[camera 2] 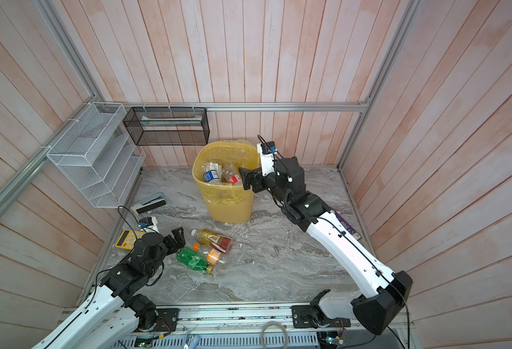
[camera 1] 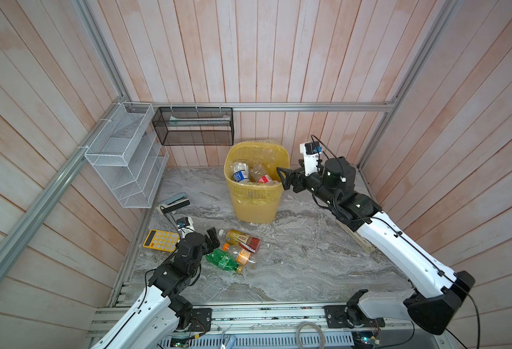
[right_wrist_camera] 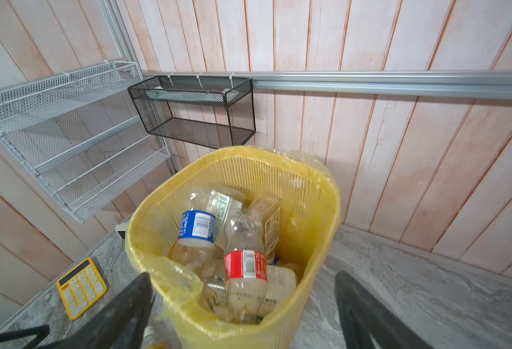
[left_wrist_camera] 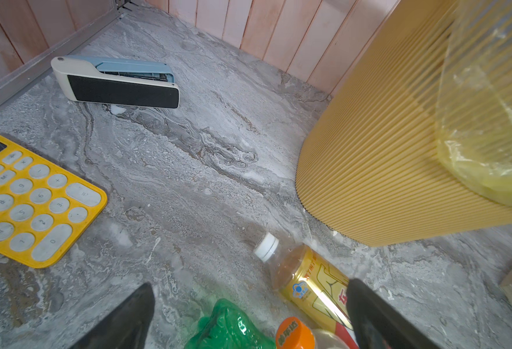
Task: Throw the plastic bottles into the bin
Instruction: 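Reach the right gripper to the orange-capped bottle in the pile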
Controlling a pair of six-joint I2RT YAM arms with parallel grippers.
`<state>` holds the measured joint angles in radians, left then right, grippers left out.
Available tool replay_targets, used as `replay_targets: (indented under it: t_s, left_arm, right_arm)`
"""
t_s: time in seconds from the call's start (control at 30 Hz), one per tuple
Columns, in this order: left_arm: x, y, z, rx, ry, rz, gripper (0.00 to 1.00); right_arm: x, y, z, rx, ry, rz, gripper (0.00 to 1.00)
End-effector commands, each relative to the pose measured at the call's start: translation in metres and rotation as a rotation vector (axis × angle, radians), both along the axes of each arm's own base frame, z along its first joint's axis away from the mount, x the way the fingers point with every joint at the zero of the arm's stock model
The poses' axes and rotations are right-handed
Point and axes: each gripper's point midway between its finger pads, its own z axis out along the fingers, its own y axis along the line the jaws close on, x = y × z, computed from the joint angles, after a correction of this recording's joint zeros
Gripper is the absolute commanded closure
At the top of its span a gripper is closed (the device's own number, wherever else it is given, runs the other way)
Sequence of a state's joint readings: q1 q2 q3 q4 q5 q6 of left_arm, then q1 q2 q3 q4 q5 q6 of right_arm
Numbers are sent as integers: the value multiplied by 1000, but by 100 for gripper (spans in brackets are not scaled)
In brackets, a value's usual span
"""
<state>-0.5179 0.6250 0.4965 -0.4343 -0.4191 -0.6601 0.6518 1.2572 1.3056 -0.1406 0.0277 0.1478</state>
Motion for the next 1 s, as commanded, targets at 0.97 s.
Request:
replay_targets:
  t_s: [0.97]
  left_arm:
    - [-17, 14, -40, -89, 101, 113, 0]
  right_arm:
    - [-168, 145, -298, -446, 419, 333, 19]
